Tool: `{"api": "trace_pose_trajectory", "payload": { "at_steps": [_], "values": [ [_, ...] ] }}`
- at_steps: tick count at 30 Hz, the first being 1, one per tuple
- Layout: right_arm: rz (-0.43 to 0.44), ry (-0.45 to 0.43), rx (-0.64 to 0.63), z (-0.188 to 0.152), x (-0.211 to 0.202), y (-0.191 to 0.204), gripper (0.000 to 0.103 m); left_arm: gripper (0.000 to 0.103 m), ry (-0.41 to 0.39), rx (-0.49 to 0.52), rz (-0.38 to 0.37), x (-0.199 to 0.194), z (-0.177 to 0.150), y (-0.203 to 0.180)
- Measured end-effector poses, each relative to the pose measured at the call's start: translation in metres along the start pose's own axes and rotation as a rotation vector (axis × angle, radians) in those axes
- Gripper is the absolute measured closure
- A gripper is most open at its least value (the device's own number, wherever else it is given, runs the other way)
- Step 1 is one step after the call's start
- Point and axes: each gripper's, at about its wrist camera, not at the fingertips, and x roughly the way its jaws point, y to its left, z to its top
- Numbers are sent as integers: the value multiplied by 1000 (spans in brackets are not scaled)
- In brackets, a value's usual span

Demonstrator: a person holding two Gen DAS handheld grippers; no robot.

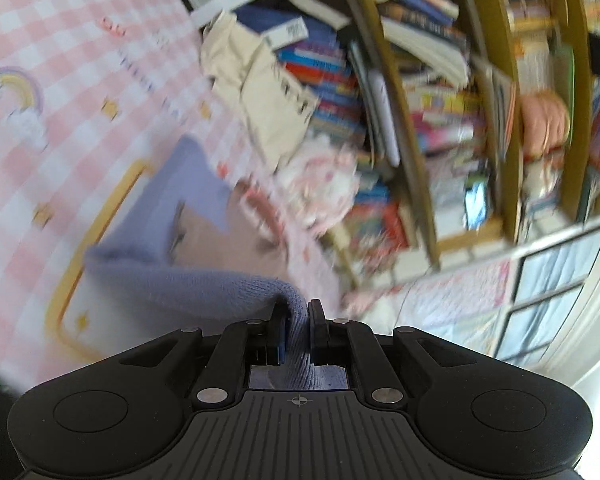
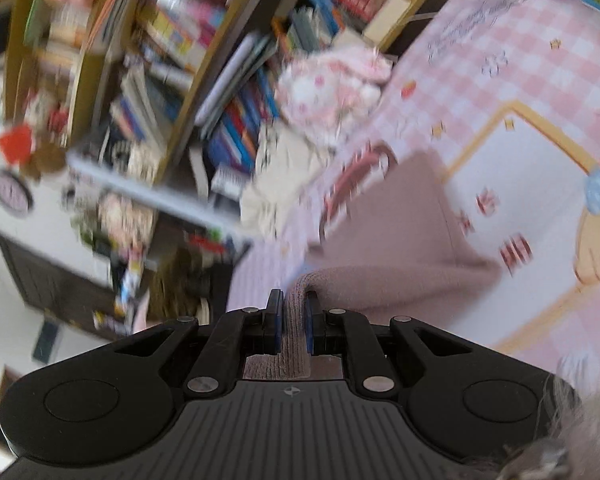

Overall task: Fold clothes
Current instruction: 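Lift the hem with both grippers and fold it over toward the collar, then lay the hem onto the collar and open both grippers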

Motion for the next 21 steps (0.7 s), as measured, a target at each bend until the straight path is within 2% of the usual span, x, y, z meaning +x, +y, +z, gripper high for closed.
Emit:
{"api": "trace_pose_trajectory", "payload": {
  "at_steps": [5, 17, 19, 20, 21],
  "values": [
    [-18, -46, 42, 28, 25, 0, 92, 94, -18, 9, 3, 34, 32, -4],
    [-143, -44, 108, 64, 90, -34, 92, 93, 79, 0, 117, 100, 75, 22],
    [-173, -43, 107, 69, 99, -38, 87, 88, 98, -13, 163, 112, 80, 28],
    [-190, -44, 104, 72, 103, -40, 78, 79, 114, -17, 189, 118, 82, 30],
    [-210, -47, 94, 74, 106, -41, 70, 64, 122, -21, 221, 121, 85, 31]
  ]
}}
